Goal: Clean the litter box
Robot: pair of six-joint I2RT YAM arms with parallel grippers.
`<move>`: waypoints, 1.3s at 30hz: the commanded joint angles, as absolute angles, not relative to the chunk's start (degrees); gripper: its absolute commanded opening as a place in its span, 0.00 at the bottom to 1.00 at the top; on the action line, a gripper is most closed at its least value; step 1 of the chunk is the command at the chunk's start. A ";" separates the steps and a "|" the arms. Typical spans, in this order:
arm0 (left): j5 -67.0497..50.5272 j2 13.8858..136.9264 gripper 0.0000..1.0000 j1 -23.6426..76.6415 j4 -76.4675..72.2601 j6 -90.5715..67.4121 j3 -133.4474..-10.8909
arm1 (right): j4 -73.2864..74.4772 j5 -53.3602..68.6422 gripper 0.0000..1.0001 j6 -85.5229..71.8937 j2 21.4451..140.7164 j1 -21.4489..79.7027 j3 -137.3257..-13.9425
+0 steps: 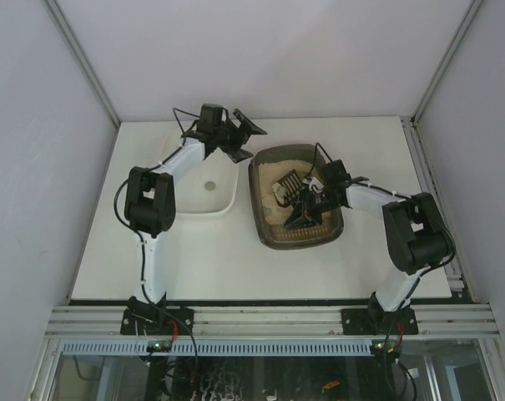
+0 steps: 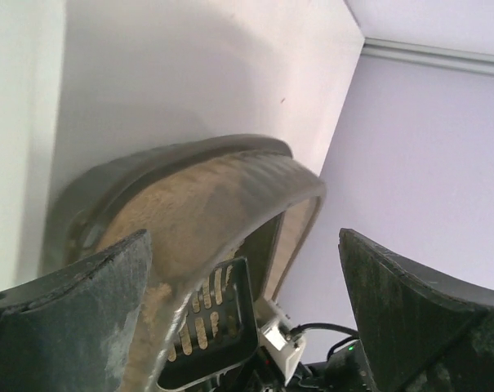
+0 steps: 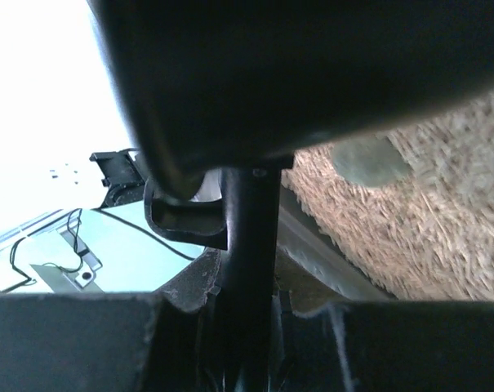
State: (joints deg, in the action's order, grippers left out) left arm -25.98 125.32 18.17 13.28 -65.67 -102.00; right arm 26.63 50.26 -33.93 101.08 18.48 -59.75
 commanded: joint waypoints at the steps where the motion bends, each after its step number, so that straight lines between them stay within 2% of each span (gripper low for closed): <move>1: -24.95 125.70 1.00 17.55 18.83 -63.50 -111.83 | 12.39 53.86 0.00 -38.30 93.57 15.75 -52.48; 4: -20.92 121.07 1.00 17.50 25.98 -55.24 -112.71 | 0.58 55.70 0.00 -43.18 90.05 15.23 -46.22; 9: -21.88 104.26 1.00 15.54 26.95 -46.46 -98.30 | -27.70 59.13 0.00 -56.21 88.81 14.63 -35.07; 15: -24.39 85.43 1.00 11.17 40.94 -31.40 -84.24 | -85.26 58.41 0.00 -82.93 102.11 13.76 -23.57; 21: -14.67 64.65 1.00 8.49 52.35 -16.65 -72.34 | -86.40 58.70 0.00 -77.64 108.91 16.20 -25.52; 26: -4.54 45.88 1.00 7.97 55.18 -7.91 -63.60 | -86.31 57.26 0.00 -74.72 102.56 16.08 -24.01; 29: -0.31 38.62 1.00 8.00 55.28 -5.92 -59.13 | -86.30 57.62 0.00 -75.63 101.96 14.21 -23.66; 33: 6.82 36.32 1.00 7.78 55.77 -5.66 -58.03 | -86.40 58.93 0.00 -78.28 102.65 11.65 -23.68; 39: 14.19 41.16 1.00 7.73 56.95 -1.08 -59.29 | -86.31 61.08 0.00 -83.42 100.57 12.20 -24.68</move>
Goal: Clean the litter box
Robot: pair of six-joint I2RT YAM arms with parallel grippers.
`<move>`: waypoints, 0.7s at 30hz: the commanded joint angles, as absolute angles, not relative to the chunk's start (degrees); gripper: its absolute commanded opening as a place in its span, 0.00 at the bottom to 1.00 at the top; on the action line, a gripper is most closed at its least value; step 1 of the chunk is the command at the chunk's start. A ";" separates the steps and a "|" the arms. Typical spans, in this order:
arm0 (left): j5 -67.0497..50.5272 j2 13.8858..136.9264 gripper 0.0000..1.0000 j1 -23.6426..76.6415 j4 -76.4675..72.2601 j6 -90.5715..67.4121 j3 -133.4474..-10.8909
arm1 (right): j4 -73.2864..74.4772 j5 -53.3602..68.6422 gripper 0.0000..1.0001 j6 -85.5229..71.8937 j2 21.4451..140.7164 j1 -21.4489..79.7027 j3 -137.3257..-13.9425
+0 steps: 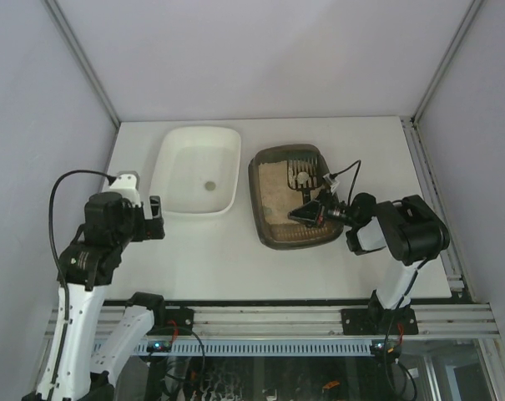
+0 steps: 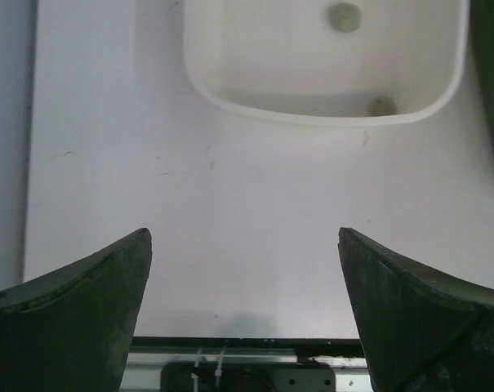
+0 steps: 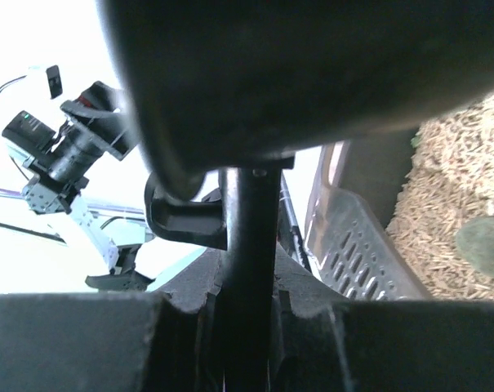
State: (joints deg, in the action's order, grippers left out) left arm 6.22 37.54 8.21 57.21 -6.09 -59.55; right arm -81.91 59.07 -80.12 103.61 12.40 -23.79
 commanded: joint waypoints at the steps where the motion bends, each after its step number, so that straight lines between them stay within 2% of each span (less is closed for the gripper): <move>1: 14.53 42.38 1.00 7.59 57.14 -0.76 -59.63 | -86.31 60.67 0.00 -83.55 100.02 11.12 -23.97; 6: 4.26 45.91 1.00 3.23 58.24 3.96 -60.18 | -86.22 61.88 0.00 -85.68 103.04 13.83 -25.24; 9: -0.97 47.53 1.00 -1.00 58.70 5.62 -60.21 | -86.31 60.88 0.00 -85.57 102.83 10.59 -23.51; 11: -2.64 48.20 1.00 -3.08 58.78 6.11 -60.24 | -86.20 59.95 0.00 -85.71 102.60 9.15 -22.68; 15: -4.10 49.02 1.00 -4.98 58.85 6.37 -60.21 | -86.18 61.78 0.00 -86.85 104.74 14.50 -24.66; 21: -5.21 49.56 1.00 -5.14 58.90 6.74 -60.29 | -86.18 61.09 0.00 -87.05 103.10 7.65 -22.48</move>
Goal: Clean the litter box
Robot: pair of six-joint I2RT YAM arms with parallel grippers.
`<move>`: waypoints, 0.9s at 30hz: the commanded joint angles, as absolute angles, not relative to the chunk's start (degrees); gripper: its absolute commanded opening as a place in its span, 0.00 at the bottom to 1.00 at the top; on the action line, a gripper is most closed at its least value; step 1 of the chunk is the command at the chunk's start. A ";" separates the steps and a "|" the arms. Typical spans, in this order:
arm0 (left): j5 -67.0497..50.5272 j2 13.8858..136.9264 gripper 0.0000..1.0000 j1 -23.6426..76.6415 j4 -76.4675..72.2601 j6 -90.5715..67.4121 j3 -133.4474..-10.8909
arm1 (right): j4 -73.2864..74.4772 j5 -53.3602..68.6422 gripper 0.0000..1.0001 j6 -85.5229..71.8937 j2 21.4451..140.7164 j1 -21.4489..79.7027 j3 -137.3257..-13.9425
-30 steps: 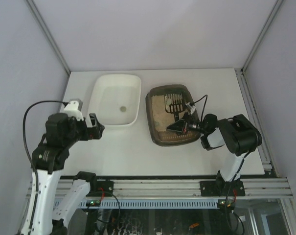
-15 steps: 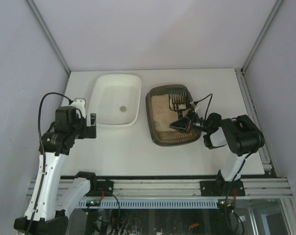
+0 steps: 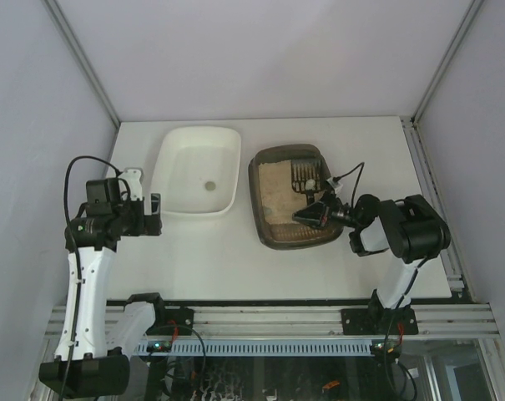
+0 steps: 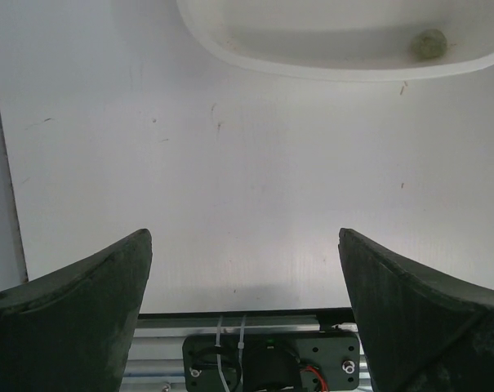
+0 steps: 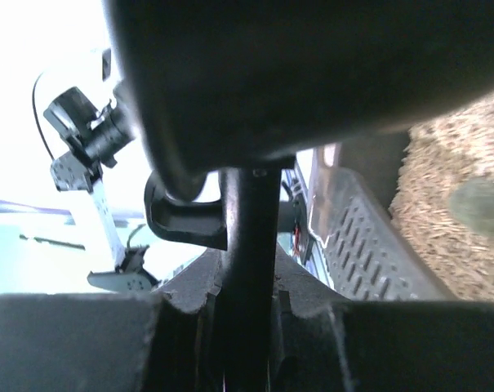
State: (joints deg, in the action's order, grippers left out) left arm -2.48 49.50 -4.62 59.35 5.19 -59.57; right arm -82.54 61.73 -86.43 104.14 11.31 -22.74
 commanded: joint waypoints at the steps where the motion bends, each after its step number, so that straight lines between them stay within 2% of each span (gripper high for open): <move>1: -5.32 49.70 1.00 -5.10 58.90 6.69 -60.30 | -86.14 61.55 0.00 -87.09 103.55 9.02 -22.87; 4: -5.39 50.41 1.00 -5.10 58.96 6.63 -60.21 | -86.11 62.26 0.00 -86.70 105.17 13.61 -23.59; 9: -3.81 51.13 1.00 -5.10 58.71 6.07 -60.21 | -86.14 59.61 0.00 -87.68 105.37 11.87 -22.89; 19: -4.83 53.13 1.00 -5.30 58.94 6.46 -60.29 | -85.94 51.43 0.00 -89.25 104.87 16.89 -23.95; 27: -6.01 48.72 1.00 -5.97 58.98 6.84 -60.34 | -80.80 50.15 0.00 -87.68 103.17 18.68 -25.94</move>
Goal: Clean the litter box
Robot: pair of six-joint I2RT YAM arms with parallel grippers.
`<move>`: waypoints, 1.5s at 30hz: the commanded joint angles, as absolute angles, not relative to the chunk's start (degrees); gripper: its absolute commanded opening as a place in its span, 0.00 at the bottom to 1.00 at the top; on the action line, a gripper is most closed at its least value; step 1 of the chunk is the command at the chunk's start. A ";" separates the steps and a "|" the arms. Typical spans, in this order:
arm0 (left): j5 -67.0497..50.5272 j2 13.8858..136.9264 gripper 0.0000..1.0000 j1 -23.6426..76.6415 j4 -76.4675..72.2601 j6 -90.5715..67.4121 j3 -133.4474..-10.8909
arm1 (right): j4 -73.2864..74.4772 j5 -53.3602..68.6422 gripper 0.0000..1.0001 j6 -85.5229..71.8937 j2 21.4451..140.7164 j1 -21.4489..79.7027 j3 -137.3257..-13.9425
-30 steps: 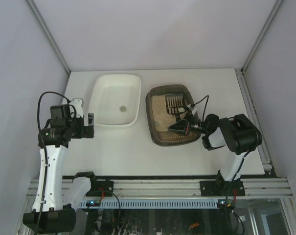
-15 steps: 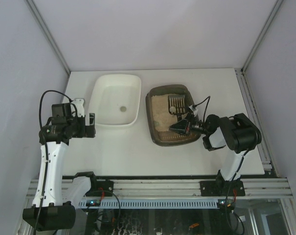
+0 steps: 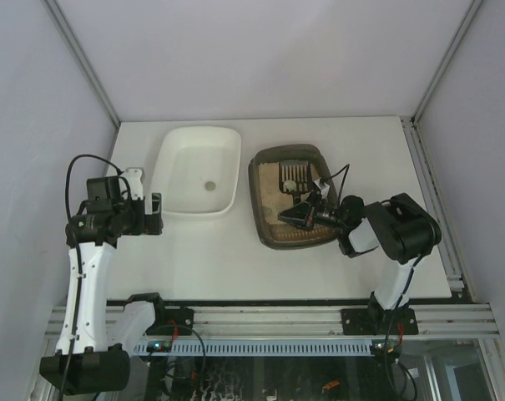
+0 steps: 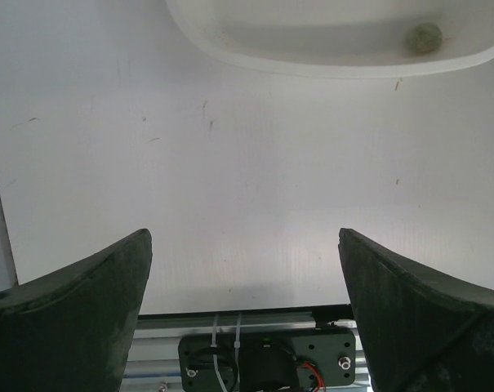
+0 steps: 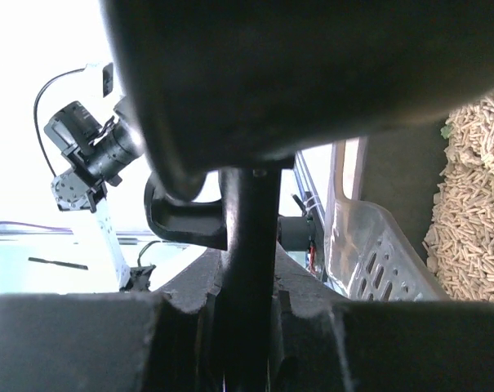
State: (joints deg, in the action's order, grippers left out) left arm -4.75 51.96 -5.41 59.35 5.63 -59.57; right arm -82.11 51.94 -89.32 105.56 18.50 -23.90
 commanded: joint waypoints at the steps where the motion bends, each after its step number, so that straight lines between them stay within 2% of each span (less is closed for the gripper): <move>1: -6.06 48.21 1.00 -6.10 59.04 6.83 -60.30 | -78.31 50.09 0.00 -86.63 102.26 18.64 -26.19; 18: -8.18 49.36 1.00 -6.42 58.95 6.90 -60.16 | -54.06 50.15 0.00 -72.31 90.82 19.44 -27.31; 22: -7.21 49.82 1.00 -6.42 58.75 6.58 -60.13 | -40.60 49.94 0.00 -64.58 87.01 19.28 -29.26; 26: -6.59 49.34 1.00 -6.49 58.70 6.37 -60.12 | -34.15 48.81 0.00 -61.90 83.16 16.40 -29.29; 29: -7.81 49.20 1.00 -6.44 59.01 6.39 -60.24 | -19.23 47.77 0.00 -53.83 81.28 17.98 -34.50; 30: -8.71 49.55 1.00 -6.48 59.48 6.46 -60.62 | -18.20 48.70 0.00 -53.10 81.08 18.34 -35.28; 32: -11.90 51.70 1.00 -6.45 61.28 6.60 -62.04 | -26.24 52.68 0.00 -58.62 80.65 16.12 -33.10; 34: -16.25 54.62 1.00 -6.41 63.80 6.37 -64.16 | -45.15 56.17 0.00 -71.18 82.07 12.27 -28.65; 36: -20.62 57.63 1.00 -6.48 66.20 6.34 -66.64 | -55.92 58.62 0.00 -79.75 85.89 10.91 -28.55; 39: -24.21 60.46 1.00 -6.42 68.49 6.29 -70.85 | -63.73 62.44 0.00 -85.23 90.07 13.55 -30.27; 42: -24.16 61.04 1.00 -6.47 68.69 5.55 -74.04 | -70.09 61.91 0.00 -89.17 90.67 11.20 -28.12; 45: -22.40 60.93 1.00 -6.47 68.15 5.07 -76.35 | -65.90 61.64 0.00 -85.94 90.71 11.41 -27.75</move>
State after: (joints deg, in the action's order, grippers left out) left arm -20.47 62.13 -6.15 67.68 5.54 -69.82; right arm -58.24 59.92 -83.83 91.44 11.86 -28.03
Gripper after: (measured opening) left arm 0.997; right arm 0.142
